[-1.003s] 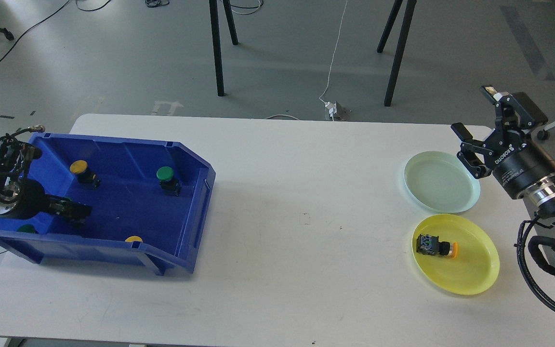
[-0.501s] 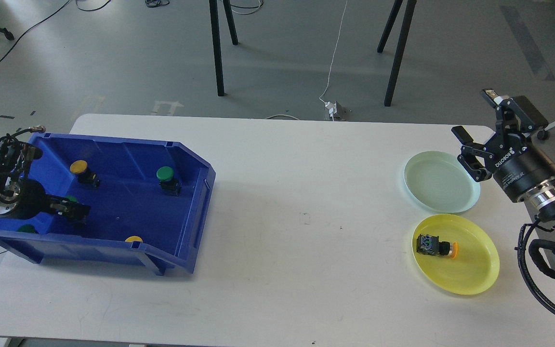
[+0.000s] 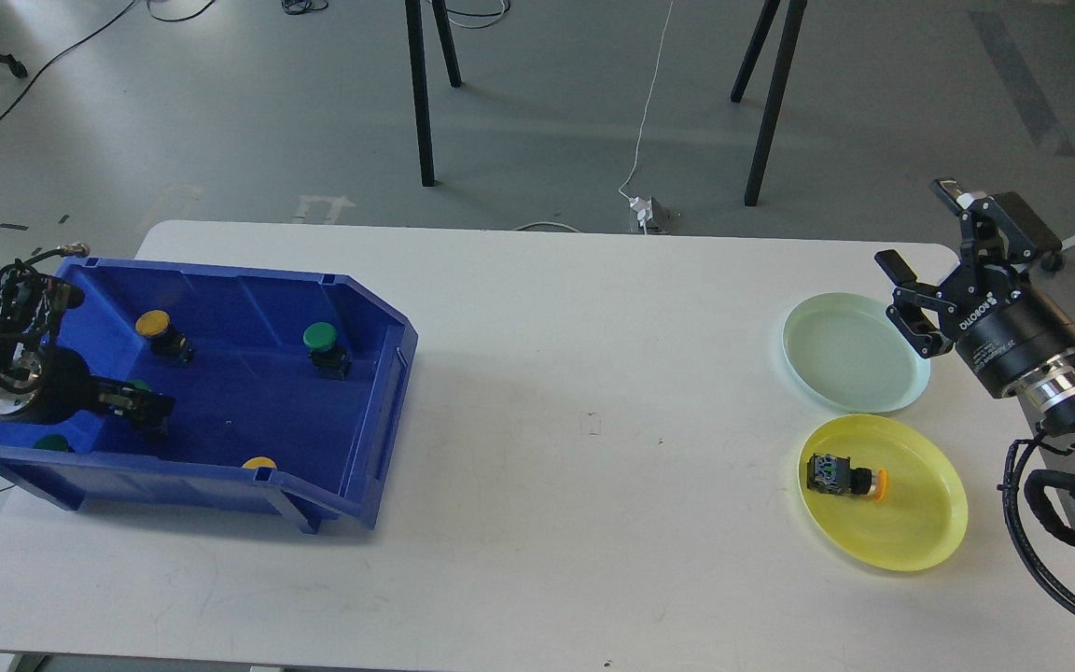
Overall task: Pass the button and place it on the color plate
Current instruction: 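Lower the left gripper into the bin and grasp a green button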
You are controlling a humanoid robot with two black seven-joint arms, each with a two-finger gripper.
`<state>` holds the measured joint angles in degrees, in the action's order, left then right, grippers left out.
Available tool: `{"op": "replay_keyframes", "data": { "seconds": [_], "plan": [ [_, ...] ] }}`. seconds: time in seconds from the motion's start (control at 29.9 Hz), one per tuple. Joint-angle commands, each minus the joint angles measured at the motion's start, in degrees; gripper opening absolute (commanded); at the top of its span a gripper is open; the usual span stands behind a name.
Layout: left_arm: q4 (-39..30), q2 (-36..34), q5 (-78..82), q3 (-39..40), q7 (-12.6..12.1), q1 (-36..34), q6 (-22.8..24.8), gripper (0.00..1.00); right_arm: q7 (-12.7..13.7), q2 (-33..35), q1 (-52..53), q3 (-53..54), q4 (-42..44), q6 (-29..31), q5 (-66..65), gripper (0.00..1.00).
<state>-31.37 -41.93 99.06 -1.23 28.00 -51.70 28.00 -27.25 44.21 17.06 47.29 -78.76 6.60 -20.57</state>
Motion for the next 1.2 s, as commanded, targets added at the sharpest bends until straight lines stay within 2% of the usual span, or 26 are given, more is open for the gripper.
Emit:
{"op": "replay_keyframes", "data": {
  "seconds": [0.0,0.3,0.5,0.77,0.97,1.17],
  "plan": [
    [1.66,0.80,0.00,0.00,0.00,0.11,0.00,0.67,0.00,0.00,-0.01,-0.01,-0.08,0.00,0.00,0.91],
    [1.93,0.98,0.08,0.00,0.00,0.46,0.00,0.65,0.00,0.00,-0.01,-0.01,-0.08,0.00,0.00,0.91],
    [1.93,0.98,0.26,0.00,0.00,0.55,0.00,0.47,0.00,0.09,-0.10,-0.01,-0.08,0.00,0.00,0.91],
    [5.70,3.78,0.26,0.00,0.00,0.81,0.00,0.35,-0.09,0.18,-0.80,0.17,-0.08,0.00,0.00,0.91],
    [7.90,5.11,0.44,-0.09,0.00,0.90,0.00,0.14,-0.53,0.71,-0.89,0.17,-0.08,0.00,0.00,0.91],
    [7.73,5.11,0.00,0.00,0.00,0.55,0.00,0.11,-0.53,0.71,-0.89,0.17,-0.17,0.00,0.00,0.91]
  ]
}}
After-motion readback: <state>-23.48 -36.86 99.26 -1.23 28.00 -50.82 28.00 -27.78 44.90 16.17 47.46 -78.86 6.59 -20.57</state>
